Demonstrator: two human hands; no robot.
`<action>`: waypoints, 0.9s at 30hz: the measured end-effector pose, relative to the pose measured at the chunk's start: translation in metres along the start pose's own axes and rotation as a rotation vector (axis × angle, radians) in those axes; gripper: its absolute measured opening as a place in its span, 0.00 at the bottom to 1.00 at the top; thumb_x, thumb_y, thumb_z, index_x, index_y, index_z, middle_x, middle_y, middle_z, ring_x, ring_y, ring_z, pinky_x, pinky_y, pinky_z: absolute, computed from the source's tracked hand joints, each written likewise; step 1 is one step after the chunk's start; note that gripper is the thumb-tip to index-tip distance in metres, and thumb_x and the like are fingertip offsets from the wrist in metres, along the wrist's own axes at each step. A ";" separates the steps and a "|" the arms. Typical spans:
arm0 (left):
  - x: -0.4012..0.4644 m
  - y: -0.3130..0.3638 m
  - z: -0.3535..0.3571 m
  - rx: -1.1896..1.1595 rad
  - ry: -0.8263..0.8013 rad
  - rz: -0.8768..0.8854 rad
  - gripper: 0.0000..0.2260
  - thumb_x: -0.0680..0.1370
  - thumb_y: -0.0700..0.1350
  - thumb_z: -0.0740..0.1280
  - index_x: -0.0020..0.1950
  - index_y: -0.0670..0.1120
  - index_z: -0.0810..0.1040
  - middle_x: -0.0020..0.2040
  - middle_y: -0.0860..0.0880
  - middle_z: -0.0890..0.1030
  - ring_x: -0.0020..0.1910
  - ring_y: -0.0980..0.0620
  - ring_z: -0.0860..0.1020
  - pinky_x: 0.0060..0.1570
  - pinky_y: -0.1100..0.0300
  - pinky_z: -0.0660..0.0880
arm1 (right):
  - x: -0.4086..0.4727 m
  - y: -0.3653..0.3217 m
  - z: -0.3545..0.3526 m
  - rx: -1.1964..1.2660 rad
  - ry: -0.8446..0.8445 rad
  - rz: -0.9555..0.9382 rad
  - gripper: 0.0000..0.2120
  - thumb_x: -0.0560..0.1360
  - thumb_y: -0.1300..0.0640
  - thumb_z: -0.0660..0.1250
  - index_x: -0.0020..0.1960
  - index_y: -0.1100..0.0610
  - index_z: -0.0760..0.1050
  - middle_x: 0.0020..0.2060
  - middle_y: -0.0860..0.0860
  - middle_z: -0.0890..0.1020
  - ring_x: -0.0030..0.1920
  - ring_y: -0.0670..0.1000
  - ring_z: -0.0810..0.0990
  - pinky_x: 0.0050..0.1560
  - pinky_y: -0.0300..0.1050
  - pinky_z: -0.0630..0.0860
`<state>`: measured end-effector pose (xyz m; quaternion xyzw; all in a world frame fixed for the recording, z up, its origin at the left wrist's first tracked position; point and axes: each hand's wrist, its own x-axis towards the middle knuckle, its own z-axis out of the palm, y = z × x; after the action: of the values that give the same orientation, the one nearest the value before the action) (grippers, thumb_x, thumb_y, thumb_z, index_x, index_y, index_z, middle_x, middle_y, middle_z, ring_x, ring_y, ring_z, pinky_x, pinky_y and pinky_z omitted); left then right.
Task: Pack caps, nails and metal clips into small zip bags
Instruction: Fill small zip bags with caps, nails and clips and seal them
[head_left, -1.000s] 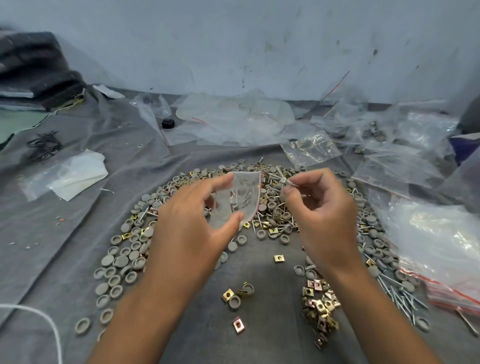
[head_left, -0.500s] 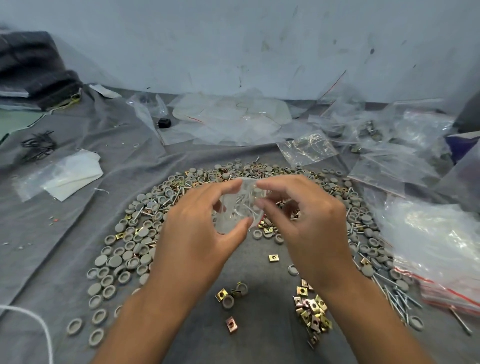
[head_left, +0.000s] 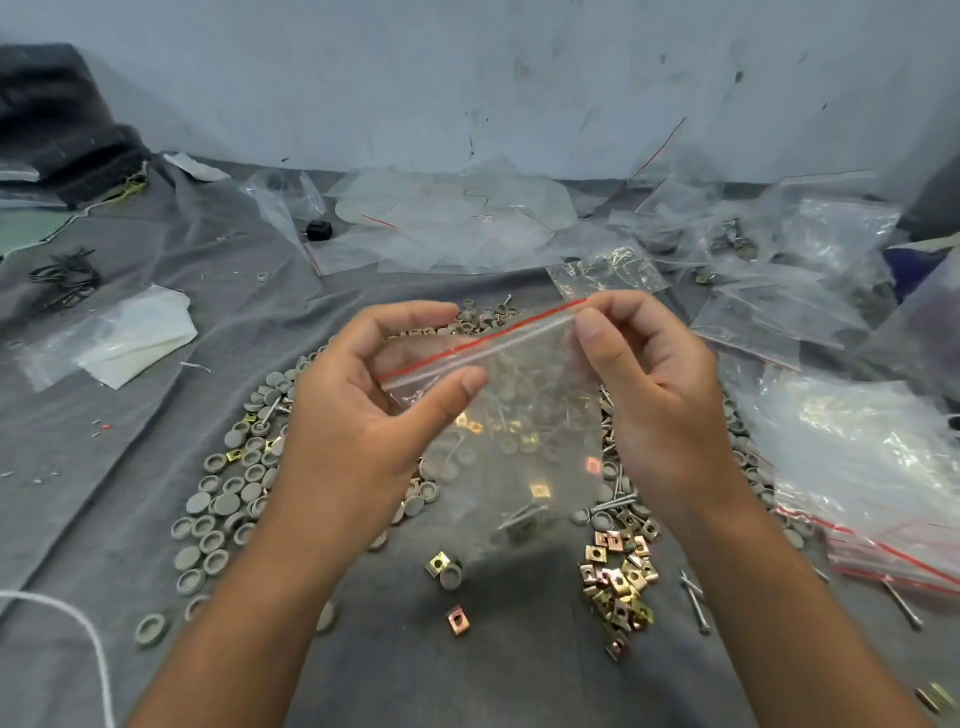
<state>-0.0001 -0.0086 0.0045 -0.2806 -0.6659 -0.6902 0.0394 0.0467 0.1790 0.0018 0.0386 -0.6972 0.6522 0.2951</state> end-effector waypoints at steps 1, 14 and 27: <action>0.000 0.000 0.001 0.005 0.054 -0.018 0.15 0.71 0.46 0.77 0.56 0.52 0.80 0.34 0.59 0.81 0.28 0.63 0.76 0.31 0.73 0.71 | 0.000 0.000 0.000 0.012 0.015 0.015 0.04 0.80 0.55 0.66 0.49 0.53 0.78 0.37 0.42 0.79 0.38 0.41 0.75 0.40 0.33 0.74; 0.007 -0.009 -0.001 -0.102 0.193 -0.098 0.14 0.68 0.52 0.79 0.52 0.57 0.82 0.30 0.55 0.69 0.30 0.60 0.66 0.29 0.71 0.65 | -0.007 -0.001 0.009 0.039 -0.036 0.037 0.03 0.79 0.54 0.65 0.50 0.52 0.77 0.40 0.42 0.80 0.42 0.41 0.77 0.44 0.34 0.73; 0.006 -0.010 0.002 -0.272 0.062 -0.169 0.16 0.66 0.52 0.79 0.53 0.59 0.83 0.41 0.48 0.83 0.43 0.52 0.80 0.46 0.62 0.76 | -0.014 -0.005 0.010 -0.060 -0.040 0.031 0.07 0.78 0.45 0.67 0.48 0.47 0.79 0.41 0.56 0.80 0.39 0.52 0.73 0.36 0.57 0.69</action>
<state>-0.0087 -0.0038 -0.0021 -0.2049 -0.5859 -0.7832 -0.0370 0.0569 0.1647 -0.0001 0.0319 -0.7228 0.6344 0.2721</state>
